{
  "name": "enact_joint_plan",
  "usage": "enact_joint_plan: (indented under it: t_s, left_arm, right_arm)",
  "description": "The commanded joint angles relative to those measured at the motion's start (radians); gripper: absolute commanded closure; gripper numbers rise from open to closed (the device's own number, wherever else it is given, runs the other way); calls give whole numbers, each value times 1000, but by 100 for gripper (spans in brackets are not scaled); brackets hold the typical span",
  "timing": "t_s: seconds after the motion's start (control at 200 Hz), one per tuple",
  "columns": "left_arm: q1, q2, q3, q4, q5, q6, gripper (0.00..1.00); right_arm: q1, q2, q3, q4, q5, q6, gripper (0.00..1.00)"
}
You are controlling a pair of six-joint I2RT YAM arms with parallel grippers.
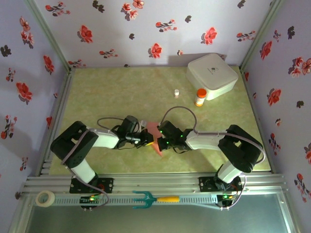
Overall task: Fold a paper plane with a square sheet of paper (pick it up from the middle)
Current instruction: Third fold the triangle at the center of the table.
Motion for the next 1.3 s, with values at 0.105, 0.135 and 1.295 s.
enact_joint_plan:
  t_s: [0.105, 0.135, 1.295]
  left_arm:
    - [-6, 34, -9, -52, -24, 28, 100]
    - [-6, 36, -9, -58, -27, 30, 100]
    - [-6, 35, -11, -74, -55, 42, 100]
  right_arm:
    - [-11, 22, 4, -33, 3, 15, 96]
    - [-11, 23, 5, -34, 2, 15, 96]
    - [41, 21, 74, 13, -261, 334, 99]
